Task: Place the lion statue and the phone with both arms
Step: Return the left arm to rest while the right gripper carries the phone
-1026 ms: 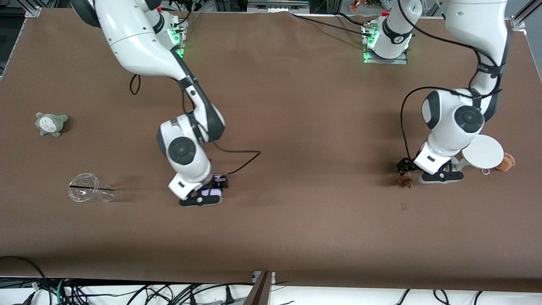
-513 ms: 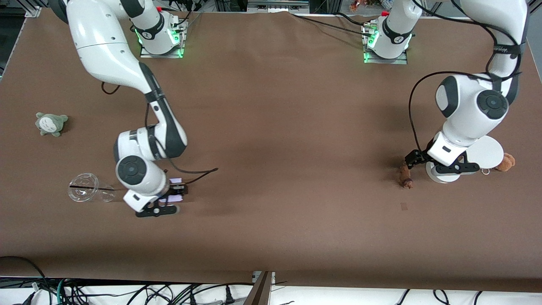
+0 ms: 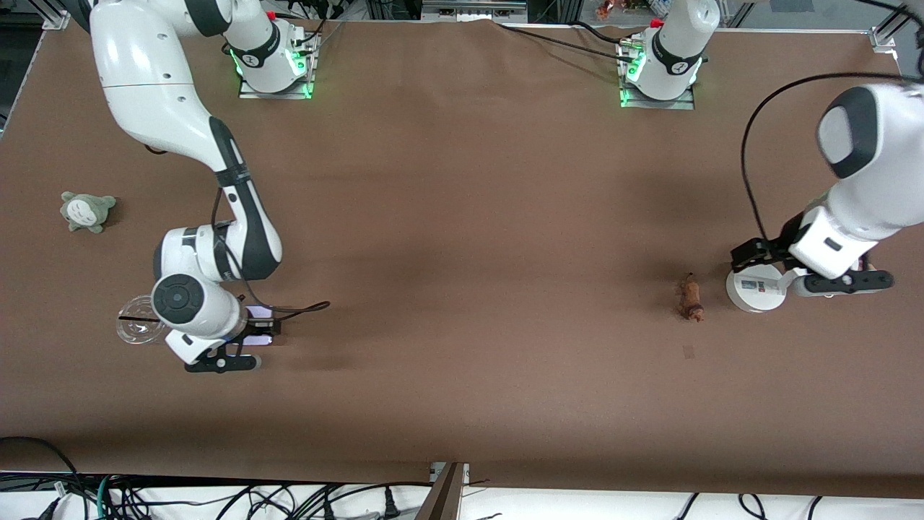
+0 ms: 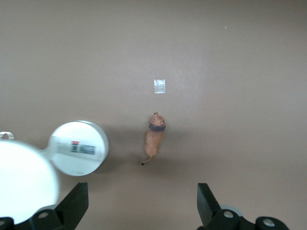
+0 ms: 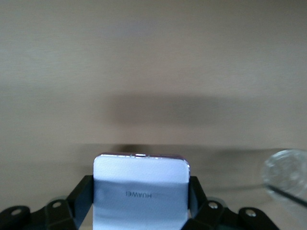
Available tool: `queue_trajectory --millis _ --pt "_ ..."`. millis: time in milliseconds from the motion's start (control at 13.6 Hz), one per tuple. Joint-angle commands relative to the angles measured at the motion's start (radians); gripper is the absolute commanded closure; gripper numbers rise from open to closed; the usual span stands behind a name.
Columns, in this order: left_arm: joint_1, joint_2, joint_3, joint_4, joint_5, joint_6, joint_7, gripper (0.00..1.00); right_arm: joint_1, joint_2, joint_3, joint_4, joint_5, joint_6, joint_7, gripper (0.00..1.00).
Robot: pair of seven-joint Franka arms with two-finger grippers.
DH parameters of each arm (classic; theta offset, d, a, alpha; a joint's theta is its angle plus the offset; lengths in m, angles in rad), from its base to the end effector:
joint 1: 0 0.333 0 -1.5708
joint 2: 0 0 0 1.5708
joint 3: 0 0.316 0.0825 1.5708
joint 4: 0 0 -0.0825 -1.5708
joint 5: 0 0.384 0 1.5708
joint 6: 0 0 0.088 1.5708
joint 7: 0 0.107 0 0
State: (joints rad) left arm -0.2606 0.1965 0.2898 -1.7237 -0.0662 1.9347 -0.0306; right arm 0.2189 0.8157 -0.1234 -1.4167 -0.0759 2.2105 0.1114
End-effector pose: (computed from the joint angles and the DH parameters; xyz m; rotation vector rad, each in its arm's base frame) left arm 0.6203 0.0025 0.4718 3.1327 0.1203 0.0362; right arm 0.7217 0.0839 0.2133 2.9883 0.1014 -0.0024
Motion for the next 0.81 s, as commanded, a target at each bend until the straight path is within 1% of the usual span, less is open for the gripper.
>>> queue_trajectory --millis 0,147,293,440,586,733 --pt "0.006 0.001 -0.006 0.149 0.031 -0.161 0.018 0.00 -0.045 -0.024 0.008 -0.036 0.011 0.038 -0.052 0.64" --pt "0.018 -0.011 -0.021 0.216 0.036 -0.244 0.018 0.00 -0.053 -0.018 0.008 -0.037 0.011 0.049 -0.052 0.64" --pt "0.049 -0.035 -0.064 0.259 0.036 -0.305 0.018 0.00 -0.053 -0.015 0.010 -0.037 0.011 0.051 -0.052 0.64" --pt "0.087 -0.074 -0.133 0.271 0.092 -0.326 0.018 0.00 -0.055 -0.007 0.008 -0.037 0.011 0.063 -0.052 0.64" --pt "0.138 -0.101 -0.230 0.271 0.179 -0.327 0.018 0.00 -0.055 0.000 0.008 -0.037 0.011 0.072 -0.053 0.64" --pt "0.142 -0.111 -0.241 0.270 0.197 -0.341 0.018 0.00 -0.059 0.006 0.008 -0.047 0.008 0.086 -0.073 0.64"
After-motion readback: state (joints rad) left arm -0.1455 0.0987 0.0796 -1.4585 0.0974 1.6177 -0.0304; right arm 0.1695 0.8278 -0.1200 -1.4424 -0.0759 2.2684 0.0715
